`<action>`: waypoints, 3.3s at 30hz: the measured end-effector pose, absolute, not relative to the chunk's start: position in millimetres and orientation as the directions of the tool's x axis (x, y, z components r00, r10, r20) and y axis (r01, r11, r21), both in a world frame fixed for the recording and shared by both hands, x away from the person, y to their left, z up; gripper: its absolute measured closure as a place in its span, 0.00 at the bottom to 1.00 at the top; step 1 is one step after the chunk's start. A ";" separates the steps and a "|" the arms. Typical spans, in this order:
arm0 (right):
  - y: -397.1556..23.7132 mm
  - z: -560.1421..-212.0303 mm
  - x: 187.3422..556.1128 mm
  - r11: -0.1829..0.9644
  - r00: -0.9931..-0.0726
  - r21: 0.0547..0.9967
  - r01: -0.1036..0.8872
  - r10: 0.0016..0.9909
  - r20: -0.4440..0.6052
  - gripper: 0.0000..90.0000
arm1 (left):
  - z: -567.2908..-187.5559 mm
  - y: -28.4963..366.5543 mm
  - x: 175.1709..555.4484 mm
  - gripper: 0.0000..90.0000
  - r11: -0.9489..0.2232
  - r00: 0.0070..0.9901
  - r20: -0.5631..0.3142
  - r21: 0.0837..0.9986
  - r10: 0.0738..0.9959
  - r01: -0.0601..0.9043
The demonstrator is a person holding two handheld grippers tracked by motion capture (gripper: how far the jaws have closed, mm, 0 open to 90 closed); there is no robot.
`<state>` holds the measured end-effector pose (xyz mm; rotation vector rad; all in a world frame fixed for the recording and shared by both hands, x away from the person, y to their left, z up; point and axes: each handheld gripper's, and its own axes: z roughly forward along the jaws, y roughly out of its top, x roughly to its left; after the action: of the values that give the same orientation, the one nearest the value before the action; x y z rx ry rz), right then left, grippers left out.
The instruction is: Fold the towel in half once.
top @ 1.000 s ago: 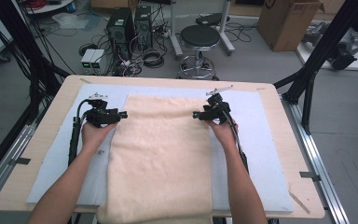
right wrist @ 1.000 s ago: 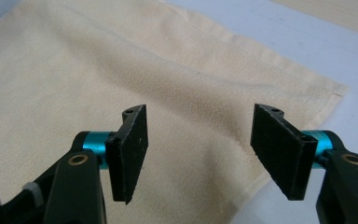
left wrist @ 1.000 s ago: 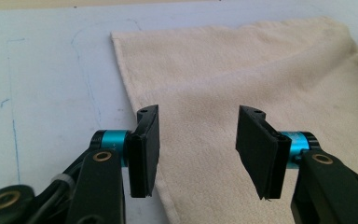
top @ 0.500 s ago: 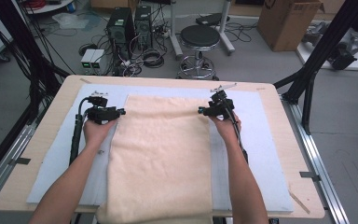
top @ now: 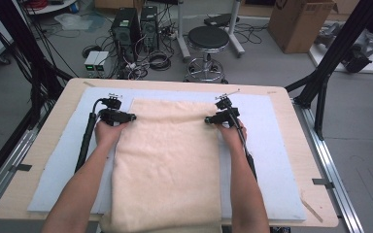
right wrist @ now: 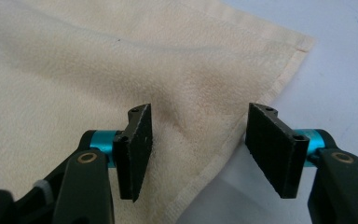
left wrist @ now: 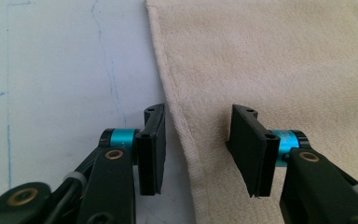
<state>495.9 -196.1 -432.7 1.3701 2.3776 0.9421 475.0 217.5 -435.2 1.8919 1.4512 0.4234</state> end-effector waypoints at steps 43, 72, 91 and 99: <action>-223.1 -274.4 501.1 0.236 -0.655 0.852 0.466 0.740 0.153 0.94 | -283.6 246.2 484.1 0.97 0.044 0.410 -0.279 0.867 0.868 0.497; -236.6 -311.3 288.9 0.297 -0.929 0.919 0.261 0.336 0.155 0.93 | -351.9 287.4 262.5 0.96 -0.100 0.711 -0.234 0.914 0.663 0.394; -244.9 -373.6 274.8 0.435 -0.895 0.832 0.344 0.420 0.150 0.53 | -395.2 284.4 240.2 0.63 -0.213 0.785 -0.256 0.873 0.564 0.438; -220.2 -383.9 341.0 0.435 -0.854 0.819 0.374 0.505 0.122 0.47 | -412.3 269.0 304.5 0.62 -0.243 0.633 -0.151 0.837 0.759 0.491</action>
<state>341.0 -220.2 -383.9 0.7834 2.5386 1.3940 304.5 269.0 -412.3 1.9036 0.9902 0.3549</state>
